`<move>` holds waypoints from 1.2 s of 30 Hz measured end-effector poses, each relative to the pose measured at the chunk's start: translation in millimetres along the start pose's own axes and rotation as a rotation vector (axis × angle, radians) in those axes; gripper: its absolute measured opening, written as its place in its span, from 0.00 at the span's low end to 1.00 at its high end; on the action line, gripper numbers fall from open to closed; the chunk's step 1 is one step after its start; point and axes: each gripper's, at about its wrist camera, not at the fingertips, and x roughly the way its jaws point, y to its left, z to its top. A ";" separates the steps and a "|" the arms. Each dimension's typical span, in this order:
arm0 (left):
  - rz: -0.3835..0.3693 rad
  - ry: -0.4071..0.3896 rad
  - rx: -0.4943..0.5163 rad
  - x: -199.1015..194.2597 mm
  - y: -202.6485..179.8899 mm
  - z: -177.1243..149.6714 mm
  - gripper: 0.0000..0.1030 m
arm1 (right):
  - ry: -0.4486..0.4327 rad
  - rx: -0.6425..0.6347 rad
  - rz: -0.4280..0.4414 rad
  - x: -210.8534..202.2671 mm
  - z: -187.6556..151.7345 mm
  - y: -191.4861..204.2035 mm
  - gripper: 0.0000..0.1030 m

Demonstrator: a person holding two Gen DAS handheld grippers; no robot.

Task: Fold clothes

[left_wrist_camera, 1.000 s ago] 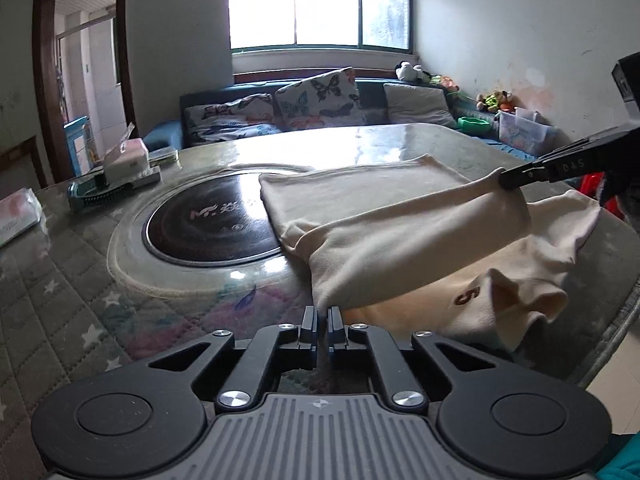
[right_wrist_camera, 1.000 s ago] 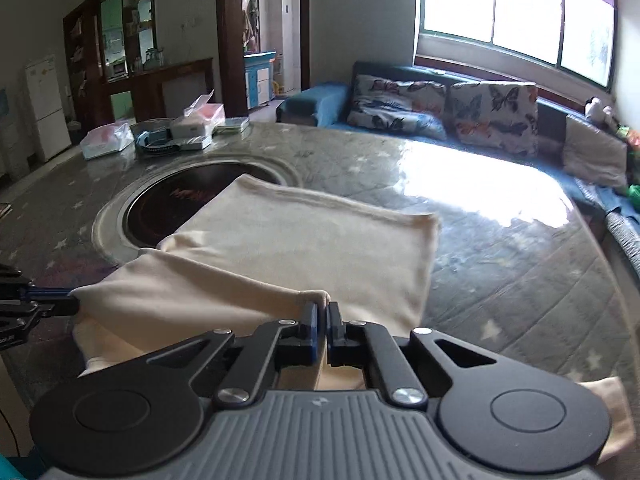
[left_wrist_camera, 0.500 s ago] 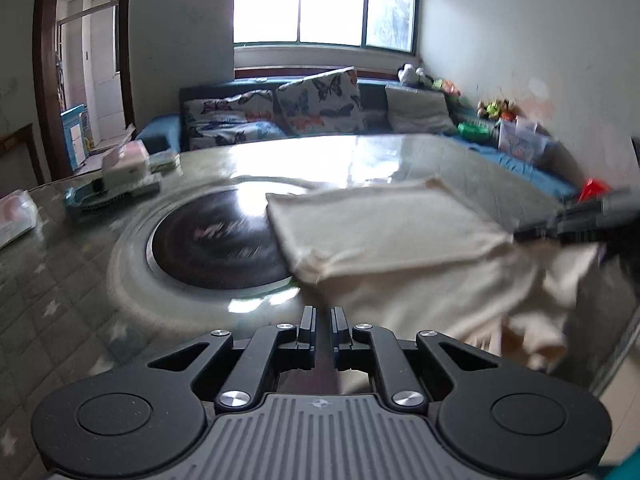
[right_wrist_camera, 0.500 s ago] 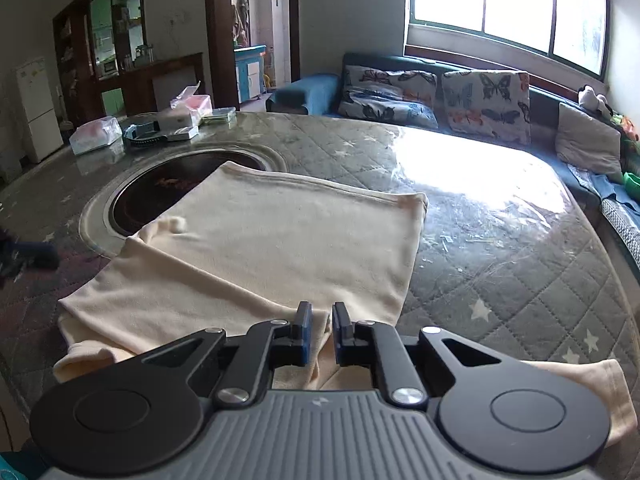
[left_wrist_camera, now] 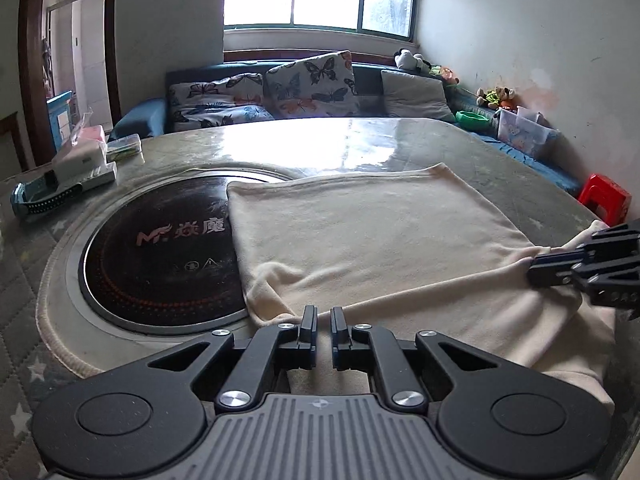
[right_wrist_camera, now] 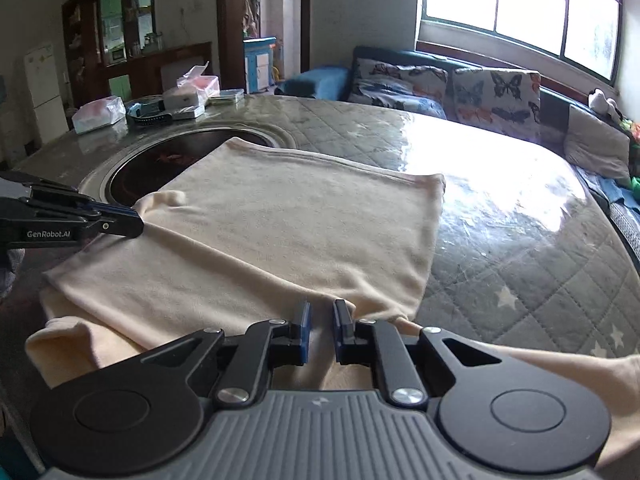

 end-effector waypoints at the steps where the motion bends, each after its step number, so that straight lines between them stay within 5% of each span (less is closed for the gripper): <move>1: 0.000 0.000 0.004 -0.6 -0.3 -0.5 0.09 | -0.005 0.001 0.005 -5.4 -0.1 0.9 0.11; 11: 0.019 0.009 0.021 -1.4 -6.3 3.5 0.09 | 0.014 -0.063 0.047 -29.0 -20.5 16.9 0.12; 13: 0.021 0.007 0.022 -4.1 -9.2 6.5 0.10 | -0.008 -0.025 0.050 -40.3 -19.6 9.5 0.19; 19: -0.028 -0.004 0.046 -12.2 -32.3 14.5 0.11 | -0.058 0.095 -0.077 -68.6 -28.2 -33.1 0.22; 23: -0.080 -0.008 0.084 -16.1 -58.3 17.4 0.22 | -0.056 0.221 -0.236 -80.2 -46.4 -81.9 0.29; 28: -0.151 -0.007 0.152 -17.1 -93.8 19.2 0.24 | -0.060 0.421 -0.393 -87.7 -72.8 -139.5 0.31; 36: -0.194 0.027 0.226 -4.8 -132.2 18.1 0.24 | -0.104 0.608 -0.423 -90.6 -98.4 -189.7 0.32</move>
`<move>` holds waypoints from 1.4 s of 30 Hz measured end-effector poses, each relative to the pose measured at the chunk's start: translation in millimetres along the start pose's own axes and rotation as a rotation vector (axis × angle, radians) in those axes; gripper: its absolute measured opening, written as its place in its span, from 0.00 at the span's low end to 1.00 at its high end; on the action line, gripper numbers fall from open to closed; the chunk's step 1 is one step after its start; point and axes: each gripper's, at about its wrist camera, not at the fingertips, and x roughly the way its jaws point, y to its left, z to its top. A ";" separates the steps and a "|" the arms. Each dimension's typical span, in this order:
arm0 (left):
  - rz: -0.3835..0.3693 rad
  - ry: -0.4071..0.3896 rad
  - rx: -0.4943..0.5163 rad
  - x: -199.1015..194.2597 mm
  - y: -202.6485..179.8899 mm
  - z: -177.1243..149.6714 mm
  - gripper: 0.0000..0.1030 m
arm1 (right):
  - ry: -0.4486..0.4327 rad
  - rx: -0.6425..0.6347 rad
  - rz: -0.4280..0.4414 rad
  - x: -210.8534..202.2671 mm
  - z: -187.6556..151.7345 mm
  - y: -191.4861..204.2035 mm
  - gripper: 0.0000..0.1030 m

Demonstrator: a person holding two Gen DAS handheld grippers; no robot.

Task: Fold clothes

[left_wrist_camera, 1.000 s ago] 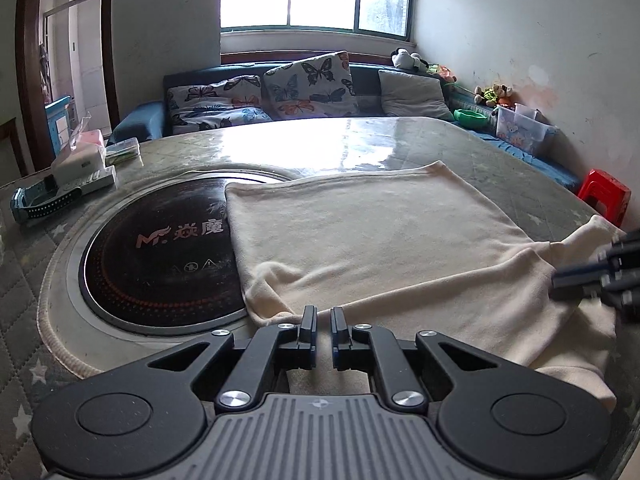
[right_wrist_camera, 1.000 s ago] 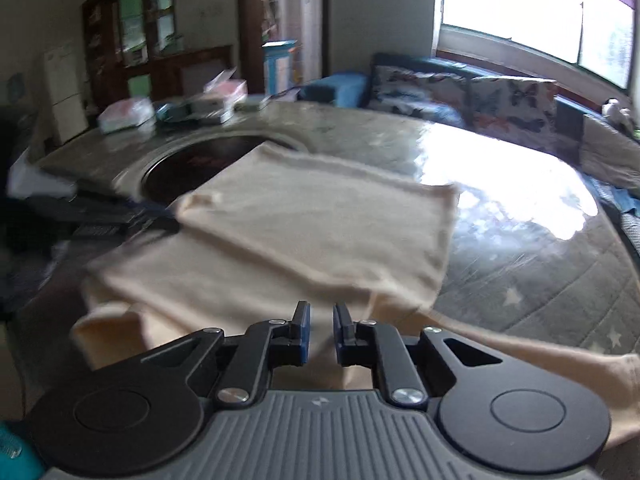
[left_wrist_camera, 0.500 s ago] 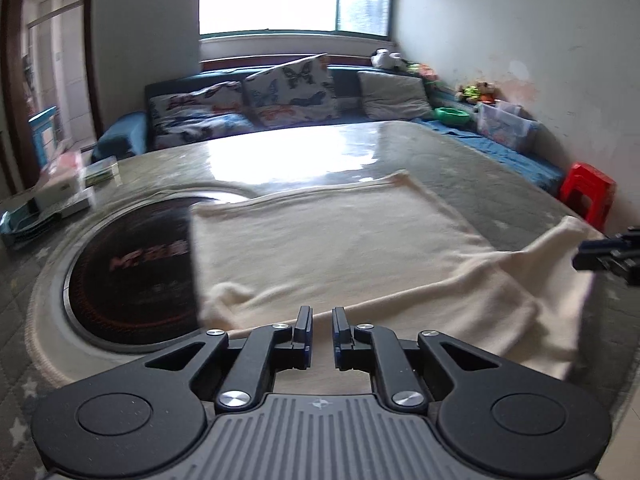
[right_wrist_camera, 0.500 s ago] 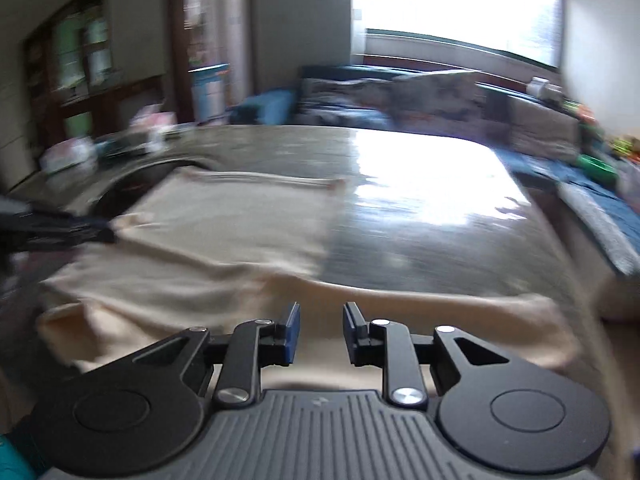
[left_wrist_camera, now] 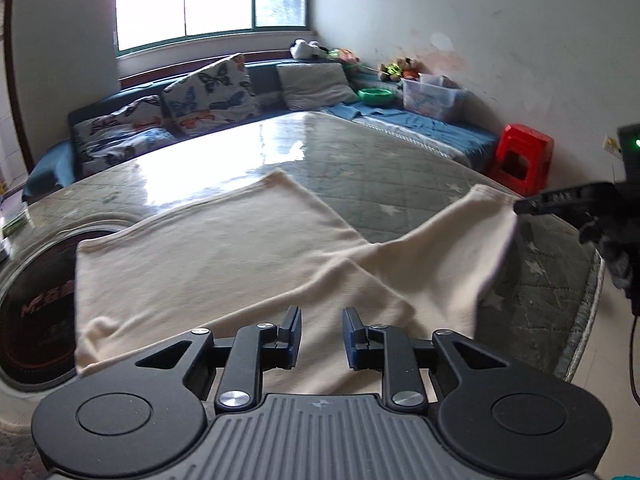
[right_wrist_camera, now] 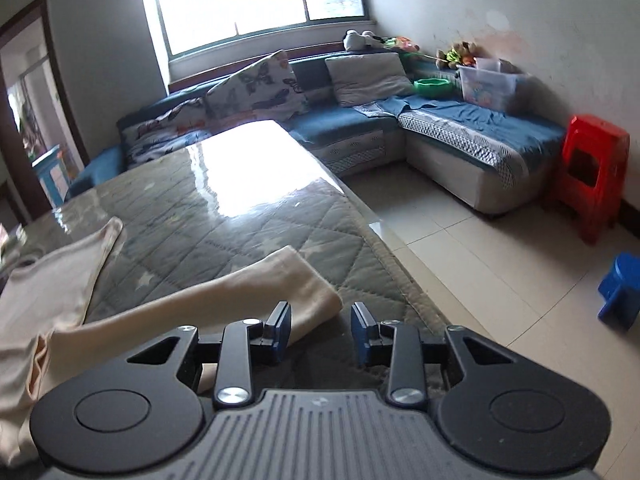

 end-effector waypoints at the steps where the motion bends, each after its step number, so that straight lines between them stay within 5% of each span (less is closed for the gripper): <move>1: 0.000 0.005 0.006 2.2 -2.4 0.4 0.24 | 0.003 0.013 0.009 2.8 0.4 -2.2 0.32; 5: -0.003 0.029 0.019 11.9 -8.8 1.2 0.24 | 0.003 0.014 0.035 9.6 0.6 -3.2 0.27; 7: -0.004 0.041 0.025 16.6 -11.7 0.2 0.26 | 0.001 0.001 0.038 9.3 1.8 -1.7 0.09; 9: -0.011 0.047 0.033 18.1 -14.3 0.4 0.26 | -0.008 0.002 0.047 7.1 4.3 -1.0 0.06; 21: -0.045 0.047 0.058 30.8 -24.8 2.0 0.26 | -0.115 -0.026 0.087 -30.9 27.2 8.4 0.05; 24: -0.043 0.020 0.040 20.1 -16.9 4.7 0.33 | -0.136 -0.050 0.123 -44.8 33.6 18.6 0.05; 35: 0.088 -0.078 -0.096 -32.1 48.2 -8.3 0.50 | -0.184 -0.299 0.354 -87.3 58.3 131.2 0.05; 42: 0.187 -0.084 -0.211 -63.2 96.8 -39.6 0.68 | -0.121 -0.452 0.515 -77.2 41.3 229.1 0.05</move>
